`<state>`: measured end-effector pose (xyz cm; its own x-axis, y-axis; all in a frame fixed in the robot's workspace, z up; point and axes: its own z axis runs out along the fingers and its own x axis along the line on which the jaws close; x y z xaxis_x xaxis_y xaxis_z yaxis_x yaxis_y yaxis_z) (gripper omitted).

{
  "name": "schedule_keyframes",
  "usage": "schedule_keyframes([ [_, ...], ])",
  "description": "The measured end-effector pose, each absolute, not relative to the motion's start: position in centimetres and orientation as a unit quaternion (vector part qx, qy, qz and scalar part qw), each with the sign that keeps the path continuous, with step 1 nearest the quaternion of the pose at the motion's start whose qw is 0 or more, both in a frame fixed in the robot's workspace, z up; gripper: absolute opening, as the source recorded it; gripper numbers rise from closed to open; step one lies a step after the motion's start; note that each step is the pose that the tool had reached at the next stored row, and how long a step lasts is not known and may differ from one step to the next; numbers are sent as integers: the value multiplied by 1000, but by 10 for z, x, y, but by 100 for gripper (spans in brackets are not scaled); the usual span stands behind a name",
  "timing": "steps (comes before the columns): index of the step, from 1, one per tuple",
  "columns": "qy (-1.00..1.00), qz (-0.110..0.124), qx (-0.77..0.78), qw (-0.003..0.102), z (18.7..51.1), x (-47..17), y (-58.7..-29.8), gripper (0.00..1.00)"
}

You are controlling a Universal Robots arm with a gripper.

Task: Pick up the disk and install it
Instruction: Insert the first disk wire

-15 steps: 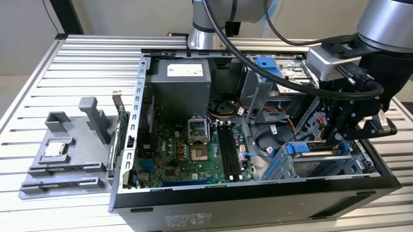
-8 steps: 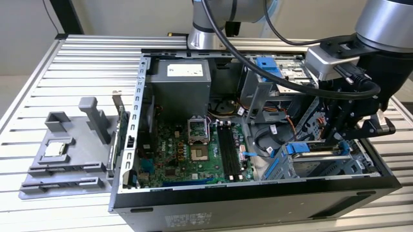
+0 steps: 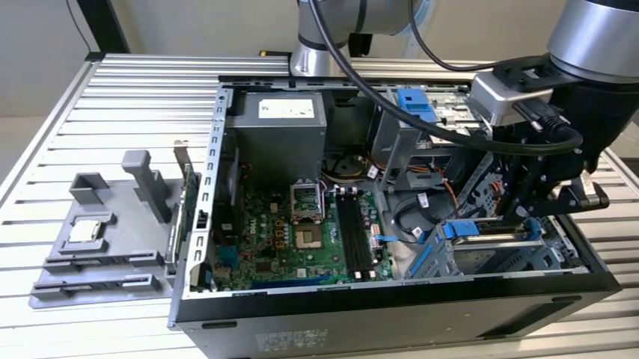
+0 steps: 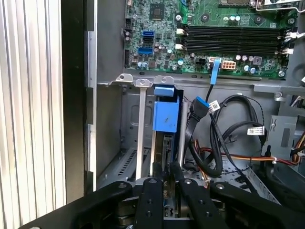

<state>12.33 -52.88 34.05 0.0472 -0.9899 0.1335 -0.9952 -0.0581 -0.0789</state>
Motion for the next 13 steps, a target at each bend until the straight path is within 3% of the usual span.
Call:
schedule_keyframes([
  [13,-696,77,713,18,334,123,-528,0],
])
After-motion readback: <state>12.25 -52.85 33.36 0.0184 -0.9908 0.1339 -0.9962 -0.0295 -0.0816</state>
